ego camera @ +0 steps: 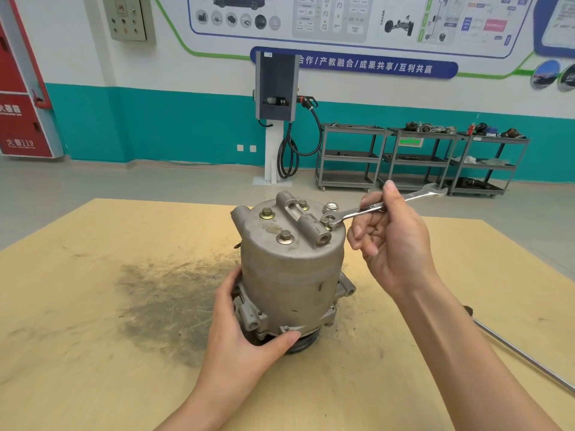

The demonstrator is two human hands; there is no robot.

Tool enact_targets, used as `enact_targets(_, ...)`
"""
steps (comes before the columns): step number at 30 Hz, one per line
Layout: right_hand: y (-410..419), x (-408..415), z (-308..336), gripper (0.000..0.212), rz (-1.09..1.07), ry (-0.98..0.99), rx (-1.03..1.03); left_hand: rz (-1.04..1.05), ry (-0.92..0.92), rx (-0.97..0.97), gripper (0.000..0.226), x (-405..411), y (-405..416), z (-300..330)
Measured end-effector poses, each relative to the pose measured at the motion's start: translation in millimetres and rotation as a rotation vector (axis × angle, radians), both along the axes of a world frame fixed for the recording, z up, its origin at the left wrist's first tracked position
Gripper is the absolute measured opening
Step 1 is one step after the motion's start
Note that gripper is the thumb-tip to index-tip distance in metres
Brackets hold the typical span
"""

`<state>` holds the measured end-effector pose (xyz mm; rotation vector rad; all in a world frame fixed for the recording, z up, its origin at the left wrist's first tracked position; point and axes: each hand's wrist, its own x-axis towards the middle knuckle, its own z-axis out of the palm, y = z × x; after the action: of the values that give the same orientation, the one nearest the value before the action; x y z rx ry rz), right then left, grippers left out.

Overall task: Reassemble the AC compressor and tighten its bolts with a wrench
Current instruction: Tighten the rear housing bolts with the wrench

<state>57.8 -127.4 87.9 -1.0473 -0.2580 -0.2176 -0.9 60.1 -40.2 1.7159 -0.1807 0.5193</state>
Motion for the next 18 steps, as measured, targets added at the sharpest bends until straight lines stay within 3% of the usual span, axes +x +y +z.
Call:
enact_targets(9, 13, -8, -12, 0.056, -0.379, -0.317, -0.203, -0.008, 0.006, 0.000, 0.102, -1, 0, 1)
enact_targets(12, 16, -14, -13, 0.045, -0.548, -0.557, -0.351, -0.002, 0.011, 0.003, 0.101, -2, 0, 2)
enact_targets(15, 17, -18, -11, 0.047, -0.615, -0.817, -0.533, -0.002, 0.020, 0.001, 0.101, -2, 0, 3)
enact_targets(18, 17, -20, -8, 0.043, -0.625, -0.830, -0.541, -0.004, 0.023, 0.000, 0.101, -3, 0, 4)
